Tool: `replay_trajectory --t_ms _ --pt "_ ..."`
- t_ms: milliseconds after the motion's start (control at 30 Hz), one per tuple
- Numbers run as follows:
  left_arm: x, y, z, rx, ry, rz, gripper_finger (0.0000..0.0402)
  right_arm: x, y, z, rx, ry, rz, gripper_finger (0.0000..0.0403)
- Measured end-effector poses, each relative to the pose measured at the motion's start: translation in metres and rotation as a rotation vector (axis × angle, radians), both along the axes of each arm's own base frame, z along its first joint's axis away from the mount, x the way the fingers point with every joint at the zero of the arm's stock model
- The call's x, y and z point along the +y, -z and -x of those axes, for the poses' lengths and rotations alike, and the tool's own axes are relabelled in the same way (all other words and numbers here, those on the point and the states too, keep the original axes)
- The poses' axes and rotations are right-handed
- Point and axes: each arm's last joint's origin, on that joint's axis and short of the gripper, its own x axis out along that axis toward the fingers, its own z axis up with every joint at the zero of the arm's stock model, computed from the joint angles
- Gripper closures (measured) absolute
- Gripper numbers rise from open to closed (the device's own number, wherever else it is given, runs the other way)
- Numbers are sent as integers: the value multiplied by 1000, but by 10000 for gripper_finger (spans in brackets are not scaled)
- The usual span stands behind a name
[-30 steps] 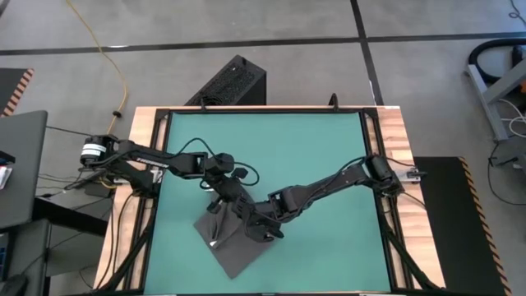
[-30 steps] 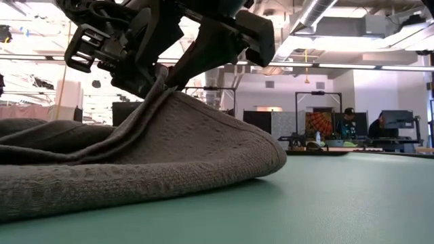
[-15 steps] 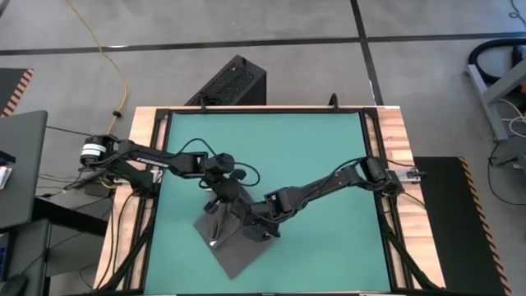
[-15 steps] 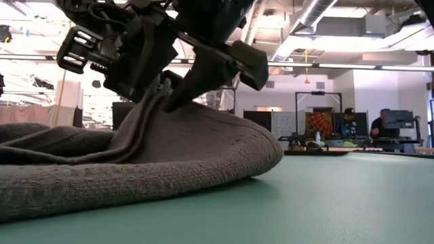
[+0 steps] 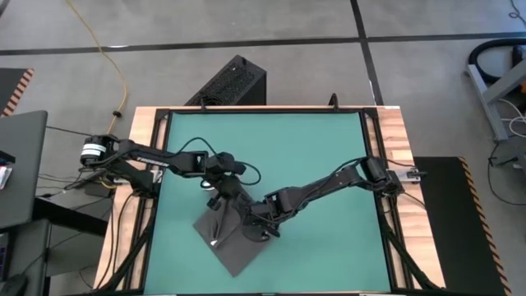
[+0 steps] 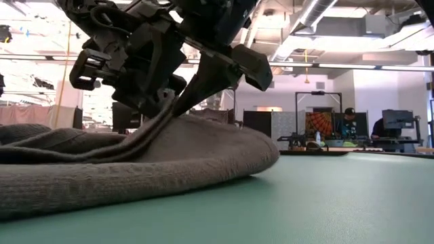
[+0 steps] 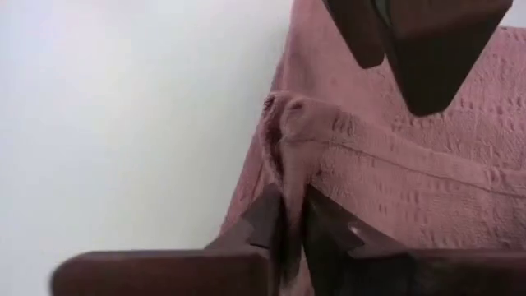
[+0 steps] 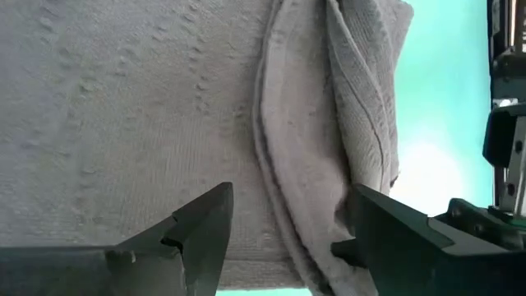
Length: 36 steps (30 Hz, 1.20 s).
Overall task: Roll towel into tight, uniform cylinder
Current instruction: Roll the gray towel
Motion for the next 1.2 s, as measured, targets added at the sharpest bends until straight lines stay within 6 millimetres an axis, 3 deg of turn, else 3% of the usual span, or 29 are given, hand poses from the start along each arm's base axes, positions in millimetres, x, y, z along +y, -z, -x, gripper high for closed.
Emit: replay_trajectory --t_ms 267,400,567,767,867,1000,1100,1200 --pt "-5 1 1 26 -8 37 230 -1 0 1 -20 108 2 133" --pt "-11 -7 5 172 -66 33 181 -2 2 5 21 163 -18 133" --pt "-37 -28 14 416 -37 11 178 -2 5 9 60 199 -28 133" --pt "-94 -32 26 469 -104 -21 191 -6 6 10 90 213 -33 133" --pt "-112 -25 32 434 -311 -1 192 -9 6 9 96 213 -46 133" --pt "-127 -35 44 284 -680 87 192 -14 7 9 109 212 -39 133" --pt "-136 -44 53 120 -962 234 192 -19 7 8 114 222 -39 133" --pt "-146 -45 60 59 -1095 365 192 -26 8 8 123 255 -46 133"
